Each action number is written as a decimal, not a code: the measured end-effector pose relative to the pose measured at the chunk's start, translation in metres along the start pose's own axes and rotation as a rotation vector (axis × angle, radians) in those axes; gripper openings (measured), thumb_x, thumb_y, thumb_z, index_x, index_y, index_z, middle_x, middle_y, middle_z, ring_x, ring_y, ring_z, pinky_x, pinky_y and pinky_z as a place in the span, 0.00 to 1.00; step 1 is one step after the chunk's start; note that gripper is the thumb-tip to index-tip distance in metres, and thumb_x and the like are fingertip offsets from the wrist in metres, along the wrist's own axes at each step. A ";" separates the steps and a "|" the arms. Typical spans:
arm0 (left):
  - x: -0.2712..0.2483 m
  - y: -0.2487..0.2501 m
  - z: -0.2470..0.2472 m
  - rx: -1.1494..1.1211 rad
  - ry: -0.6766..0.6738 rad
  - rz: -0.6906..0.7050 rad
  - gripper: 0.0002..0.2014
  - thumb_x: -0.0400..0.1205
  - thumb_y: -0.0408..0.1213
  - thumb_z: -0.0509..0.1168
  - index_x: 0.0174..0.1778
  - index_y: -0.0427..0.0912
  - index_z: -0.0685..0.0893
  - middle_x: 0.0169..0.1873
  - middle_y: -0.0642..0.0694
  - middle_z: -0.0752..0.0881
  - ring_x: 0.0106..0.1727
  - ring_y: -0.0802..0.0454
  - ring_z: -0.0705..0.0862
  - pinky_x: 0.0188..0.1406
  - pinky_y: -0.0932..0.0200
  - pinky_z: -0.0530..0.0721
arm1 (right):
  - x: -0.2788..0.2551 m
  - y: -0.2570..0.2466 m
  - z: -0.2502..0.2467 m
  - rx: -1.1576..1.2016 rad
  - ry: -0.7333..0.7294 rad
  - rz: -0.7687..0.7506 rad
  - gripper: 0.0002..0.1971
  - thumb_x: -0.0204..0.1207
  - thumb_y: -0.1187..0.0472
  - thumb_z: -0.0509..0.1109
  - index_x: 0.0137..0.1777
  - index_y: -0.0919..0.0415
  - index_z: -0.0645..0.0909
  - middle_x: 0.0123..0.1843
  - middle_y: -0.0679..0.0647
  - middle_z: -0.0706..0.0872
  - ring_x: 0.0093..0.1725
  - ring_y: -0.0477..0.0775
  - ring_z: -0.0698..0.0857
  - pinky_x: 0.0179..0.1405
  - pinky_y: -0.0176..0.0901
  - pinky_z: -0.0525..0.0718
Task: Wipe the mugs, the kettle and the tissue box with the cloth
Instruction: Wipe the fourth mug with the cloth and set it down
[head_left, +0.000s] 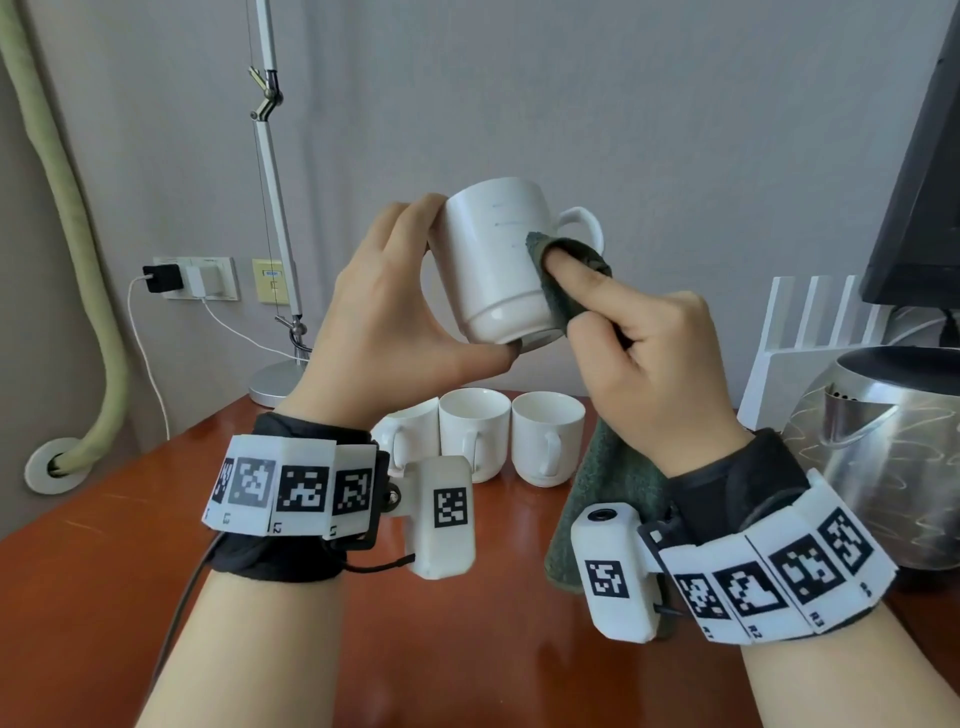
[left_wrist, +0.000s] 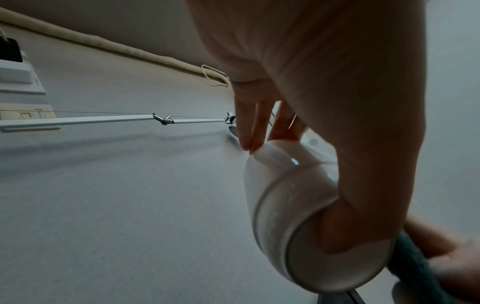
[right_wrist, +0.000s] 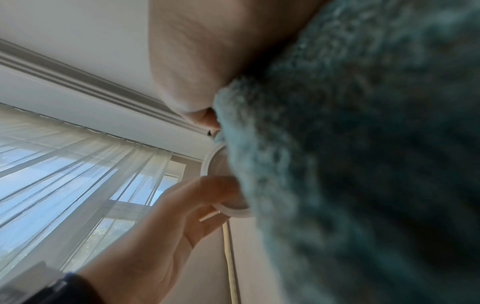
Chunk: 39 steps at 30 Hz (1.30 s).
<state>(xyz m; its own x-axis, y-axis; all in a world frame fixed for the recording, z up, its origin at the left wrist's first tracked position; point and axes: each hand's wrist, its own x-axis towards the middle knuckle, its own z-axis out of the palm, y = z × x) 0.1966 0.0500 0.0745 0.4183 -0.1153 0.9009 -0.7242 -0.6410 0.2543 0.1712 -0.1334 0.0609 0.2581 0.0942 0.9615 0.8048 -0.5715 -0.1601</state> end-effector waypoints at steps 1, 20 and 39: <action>0.000 -0.001 -0.001 0.007 0.002 -0.002 0.44 0.58 0.50 0.81 0.70 0.37 0.75 0.57 0.48 0.79 0.57 0.53 0.78 0.60 0.47 0.81 | 0.000 0.000 0.000 0.007 0.001 -0.011 0.24 0.71 0.62 0.55 0.64 0.57 0.85 0.20 0.39 0.61 0.23 0.51 0.59 0.26 0.37 0.60; 0.000 0.001 0.001 0.045 -0.102 0.042 0.46 0.59 0.50 0.78 0.73 0.36 0.73 0.58 0.48 0.75 0.59 0.46 0.77 0.60 0.46 0.80 | -0.002 -0.006 0.002 -0.090 -0.078 -0.081 0.23 0.69 0.62 0.56 0.56 0.54 0.90 0.17 0.46 0.65 0.24 0.52 0.62 0.24 0.35 0.60; 0.000 0.004 0.006 0.083 -0.169 0.123 0.47 0.58 0.53 0.74 0.73 0.37 0.72 0.58 0.46 0.75 0.59 0.43 0.77 0.59 0.46 0.80 | 0.001 -0.003 -0.003 -0.260 -0.111 0.039 0.30 0.70 0.58 0.50 0.69 0.48 0.82 0.17 0.49 0.59 0.21 0.56 0.61 0.21 0.37 0.61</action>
<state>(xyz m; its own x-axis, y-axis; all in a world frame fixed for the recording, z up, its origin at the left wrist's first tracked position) 0.1969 0.0423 0.0735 0.4203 -0.3177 0.8500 -0.7311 -0.6734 0.1098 0.1676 -0.1341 0.0635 0.3551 0.1486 0.9229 0.6329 -0.7648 -0.1204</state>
